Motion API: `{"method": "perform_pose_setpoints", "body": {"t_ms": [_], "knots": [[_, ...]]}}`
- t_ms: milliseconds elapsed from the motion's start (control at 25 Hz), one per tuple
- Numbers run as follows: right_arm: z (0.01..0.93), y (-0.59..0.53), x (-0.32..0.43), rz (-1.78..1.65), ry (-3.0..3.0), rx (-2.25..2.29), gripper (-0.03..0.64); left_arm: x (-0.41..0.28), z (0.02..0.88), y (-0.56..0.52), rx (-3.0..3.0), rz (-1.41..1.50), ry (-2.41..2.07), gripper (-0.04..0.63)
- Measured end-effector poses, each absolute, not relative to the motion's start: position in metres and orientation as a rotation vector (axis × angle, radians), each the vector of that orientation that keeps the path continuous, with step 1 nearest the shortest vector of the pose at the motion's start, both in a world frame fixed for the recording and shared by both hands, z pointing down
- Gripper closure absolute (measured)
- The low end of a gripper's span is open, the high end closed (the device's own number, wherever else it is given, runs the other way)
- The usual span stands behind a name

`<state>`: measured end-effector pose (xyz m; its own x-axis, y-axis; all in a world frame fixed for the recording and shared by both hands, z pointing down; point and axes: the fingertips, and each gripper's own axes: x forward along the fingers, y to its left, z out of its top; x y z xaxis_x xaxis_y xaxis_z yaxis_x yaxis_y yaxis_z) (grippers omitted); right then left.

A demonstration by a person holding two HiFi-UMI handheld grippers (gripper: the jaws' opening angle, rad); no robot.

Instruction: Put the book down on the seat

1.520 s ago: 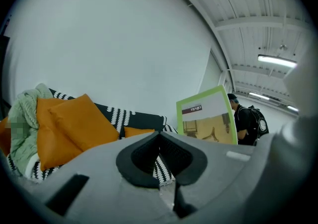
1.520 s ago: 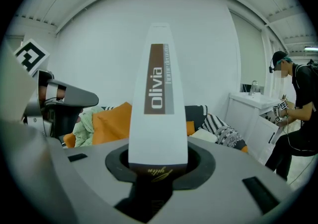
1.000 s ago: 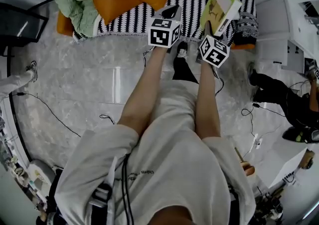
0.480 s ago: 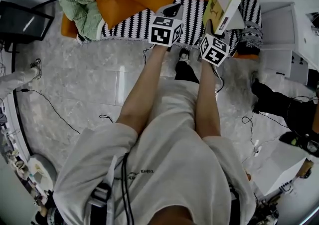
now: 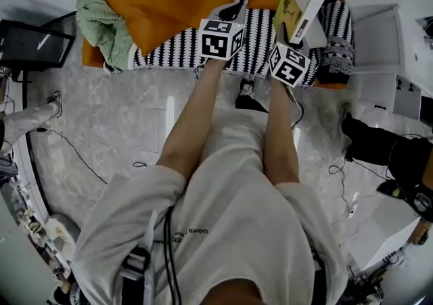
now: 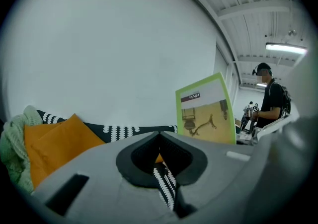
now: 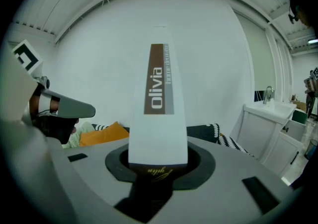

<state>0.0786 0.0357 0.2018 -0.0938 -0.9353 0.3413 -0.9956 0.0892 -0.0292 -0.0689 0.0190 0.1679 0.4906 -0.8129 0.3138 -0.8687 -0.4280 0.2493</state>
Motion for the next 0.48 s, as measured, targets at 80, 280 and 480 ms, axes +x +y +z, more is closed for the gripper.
{"method": "perform_pose_setpoints", "body": {"t_ms": [80, 280, 480], "knots": [[0.203, 0.021, 0.089, 0.401, -2.127, 1.953, 0.486, -0.057, 0.171, 0.005, 2.367, 0.218, -1.392, 0.588], [0.209, -0.011, 0.11, 0.455, -2.136, 1.967, 0.486, -0.035, 0.185, -0.022, 2.359, 0.273, -1.375, 0.588], [0.227, -0.047, 0.131, 0.523, -2.127, 1.948, 0.486, -0.015, 0.202, -0.054, 2.323, 0.312, -1.369, 0.588]]}}
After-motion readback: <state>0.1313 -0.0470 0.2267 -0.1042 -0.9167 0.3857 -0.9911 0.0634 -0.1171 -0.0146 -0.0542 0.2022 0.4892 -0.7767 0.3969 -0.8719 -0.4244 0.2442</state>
